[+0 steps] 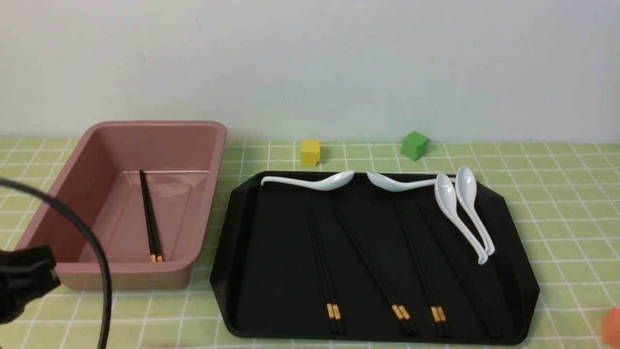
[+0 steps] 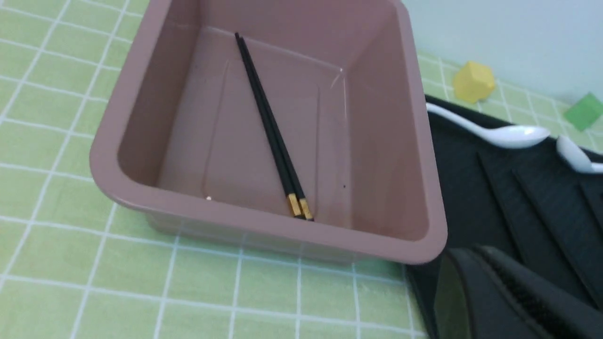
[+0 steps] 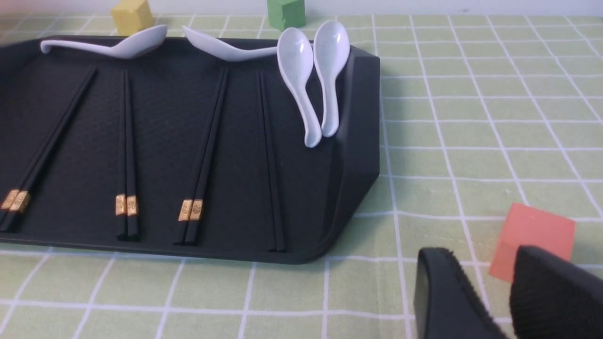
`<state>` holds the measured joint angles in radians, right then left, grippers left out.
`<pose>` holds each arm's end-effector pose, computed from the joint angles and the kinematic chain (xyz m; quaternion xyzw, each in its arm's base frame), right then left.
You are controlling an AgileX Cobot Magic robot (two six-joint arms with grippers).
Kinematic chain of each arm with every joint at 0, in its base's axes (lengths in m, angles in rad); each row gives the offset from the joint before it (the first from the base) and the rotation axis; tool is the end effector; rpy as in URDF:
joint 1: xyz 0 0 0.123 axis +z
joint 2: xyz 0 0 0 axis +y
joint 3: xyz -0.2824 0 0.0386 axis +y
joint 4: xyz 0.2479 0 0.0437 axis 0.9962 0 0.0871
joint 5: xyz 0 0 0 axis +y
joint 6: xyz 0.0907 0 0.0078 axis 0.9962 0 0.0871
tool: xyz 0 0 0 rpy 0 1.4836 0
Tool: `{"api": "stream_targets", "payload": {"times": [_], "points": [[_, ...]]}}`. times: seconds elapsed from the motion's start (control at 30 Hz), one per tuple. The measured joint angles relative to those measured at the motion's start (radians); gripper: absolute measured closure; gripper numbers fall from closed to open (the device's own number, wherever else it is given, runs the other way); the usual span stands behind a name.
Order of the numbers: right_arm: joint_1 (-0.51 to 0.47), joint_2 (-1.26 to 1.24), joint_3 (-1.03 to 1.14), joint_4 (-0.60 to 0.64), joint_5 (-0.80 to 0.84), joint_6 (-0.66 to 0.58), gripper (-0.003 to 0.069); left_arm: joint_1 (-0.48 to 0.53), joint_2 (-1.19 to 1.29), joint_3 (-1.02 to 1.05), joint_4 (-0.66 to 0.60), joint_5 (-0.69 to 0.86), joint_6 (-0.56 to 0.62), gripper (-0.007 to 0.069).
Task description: On green tablecloth take chopsticks from black tray and put them in box.
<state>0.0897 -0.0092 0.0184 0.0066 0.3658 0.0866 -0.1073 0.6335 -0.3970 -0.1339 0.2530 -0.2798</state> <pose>0.0526 0.0049 0.1745 0.0005 0.8012 0.0555 0.5958 0.1292 -0.0170 0.2701 -0.1163 0.8253 -0.1546 0.5305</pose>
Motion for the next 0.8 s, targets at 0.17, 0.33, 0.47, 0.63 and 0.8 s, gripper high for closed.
{"api": "stream_targets", "payload": {"times": [0.17, 0.33, 0.47, 0.63, 0.8], "points": [[0.000, 0.000, 0.000, 0.000, 0.000, 0.000, 0.0419, 0.000, -0.037, 0.070, -0.006, -0.150, 0.000, 0.0637], [0.000, 0.000, 0.000, 0.000, 0.000, 0.000, 0.0419, 0.000, -0.037, 0.073, -0.007, -0.173, 0.000, 0.0637], [0.000, 0.000, 0.000, 0.000, 0.000, 0.000, 0.0419, 0.000, -0.037, 0.073, -0.007, -0.173, 0.000, 0.0637], [0.000, 0.000, 0.000, 0.000, 0.000, 0.000, 0.0419, 0.000, -0.037, 0.073, -0.008, -0.174, 0.000, 0.0637], [0.000, 0.000, 0.000, 0.000, 0.000, 0.000, 0.0419, 0.000, -0.037, 0.073, -0.008, -0.175, 0.000, 0.0637]]}}
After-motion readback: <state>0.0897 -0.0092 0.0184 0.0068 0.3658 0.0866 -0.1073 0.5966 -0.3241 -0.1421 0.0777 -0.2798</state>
